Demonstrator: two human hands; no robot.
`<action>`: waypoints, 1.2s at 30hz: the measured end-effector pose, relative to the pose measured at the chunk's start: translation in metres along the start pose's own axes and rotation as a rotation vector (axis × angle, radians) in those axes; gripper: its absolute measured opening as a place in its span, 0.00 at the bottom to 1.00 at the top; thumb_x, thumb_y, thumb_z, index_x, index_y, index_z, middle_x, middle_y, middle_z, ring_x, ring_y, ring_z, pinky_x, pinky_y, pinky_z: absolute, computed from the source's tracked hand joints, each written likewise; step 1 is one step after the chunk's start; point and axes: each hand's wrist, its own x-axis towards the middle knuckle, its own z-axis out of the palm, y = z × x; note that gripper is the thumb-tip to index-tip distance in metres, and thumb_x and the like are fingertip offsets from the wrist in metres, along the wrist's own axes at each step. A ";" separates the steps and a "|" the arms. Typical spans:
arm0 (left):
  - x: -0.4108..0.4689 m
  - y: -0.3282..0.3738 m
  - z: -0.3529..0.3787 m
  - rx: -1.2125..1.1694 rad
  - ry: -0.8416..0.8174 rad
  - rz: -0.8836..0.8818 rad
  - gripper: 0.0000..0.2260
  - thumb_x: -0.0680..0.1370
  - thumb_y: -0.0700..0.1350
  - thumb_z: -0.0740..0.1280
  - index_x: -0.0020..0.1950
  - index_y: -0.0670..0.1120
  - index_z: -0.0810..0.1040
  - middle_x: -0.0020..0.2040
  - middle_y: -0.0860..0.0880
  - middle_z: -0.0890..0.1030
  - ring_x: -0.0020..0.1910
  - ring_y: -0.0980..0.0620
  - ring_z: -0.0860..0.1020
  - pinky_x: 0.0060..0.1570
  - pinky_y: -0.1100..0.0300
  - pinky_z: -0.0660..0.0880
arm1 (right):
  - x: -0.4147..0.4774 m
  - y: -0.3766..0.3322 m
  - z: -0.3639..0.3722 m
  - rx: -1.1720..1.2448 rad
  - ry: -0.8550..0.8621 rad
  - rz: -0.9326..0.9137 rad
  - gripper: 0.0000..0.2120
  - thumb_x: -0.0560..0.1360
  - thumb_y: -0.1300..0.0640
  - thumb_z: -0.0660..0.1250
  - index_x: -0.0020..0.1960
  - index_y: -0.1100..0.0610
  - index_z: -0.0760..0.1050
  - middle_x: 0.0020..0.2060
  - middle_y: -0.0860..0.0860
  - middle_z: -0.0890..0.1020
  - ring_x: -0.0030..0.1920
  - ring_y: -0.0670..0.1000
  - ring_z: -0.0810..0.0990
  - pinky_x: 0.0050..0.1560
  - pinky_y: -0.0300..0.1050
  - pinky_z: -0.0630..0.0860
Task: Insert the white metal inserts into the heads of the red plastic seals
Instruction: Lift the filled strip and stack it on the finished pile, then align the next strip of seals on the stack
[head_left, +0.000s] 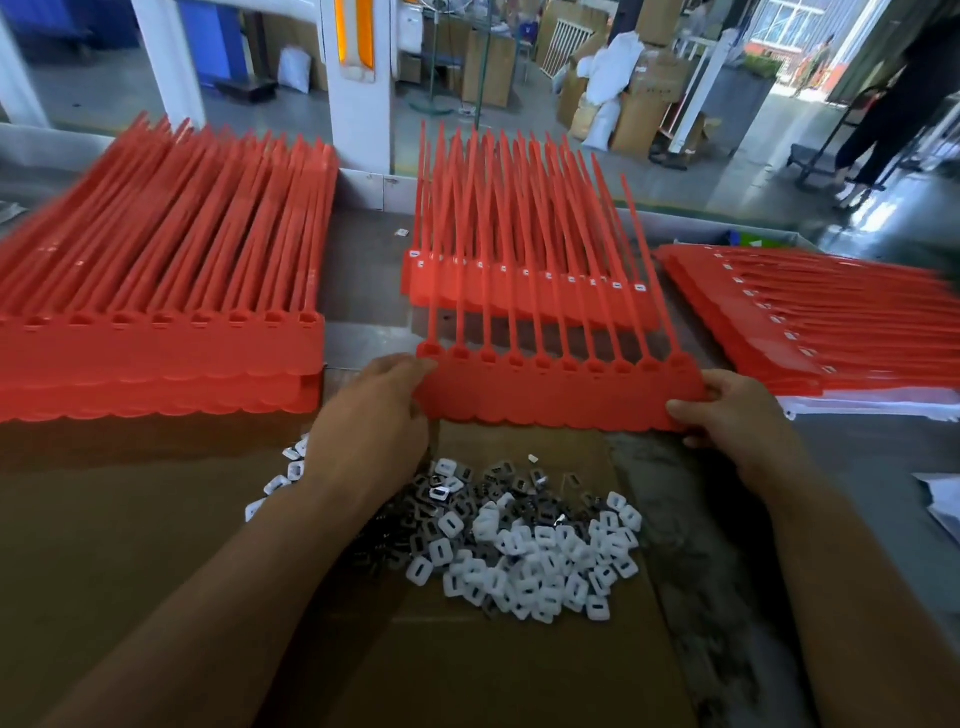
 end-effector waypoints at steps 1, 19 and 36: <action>-0.001 0.000 0.001 0.020 -0.023 0.021 0.20 0.75 0.37 0.58 0.66 0.50 0.72 0.68 0.50 0.71 0.62 0.48 0.72 0.58 0.55 0.70 | -0.001 0.001 0.001 -0.062 0.015 -0.038 0.12 0.72 0.71 0.66 0.53 0.60 0.74 0.38 0.53 0.79 0.35 0.47 0.76 0.25 0.32 0.73; 0.003 -0.007 -0.001 0.060 -0.001 -0.008 0.13 0.77 0.42 0.61 0.58 0.48 0.79 0.62 0.52 0.77 0.58 0.49 0.75 0.55 0.55 0.72 | 0.005 0.013 0.000 -0.561 0.200 -0.125 0.16 0.71 0.55 0.71 0.57 0.58 0.77 0.52 0.54 0.81 0.53 0.54 0.78 0.56 0.46 0.71; 0.004 -0.005 0.003 0.127 -0.112 0.179 0.21 0.75 0.33 0.57 0.64 0.46 0.75 0.67 0.51 0.72 0.66 0.50 0.65 0.64 0.60 0.61 | -0.026 -0.020 0.028 -0.461 0.010 -0.428 0.04 0.72 0.59 0.69 0.44 0.51 0.78 0.40 0.43 0.77 0.40 0.41 0.74 0.40 0.31 0.67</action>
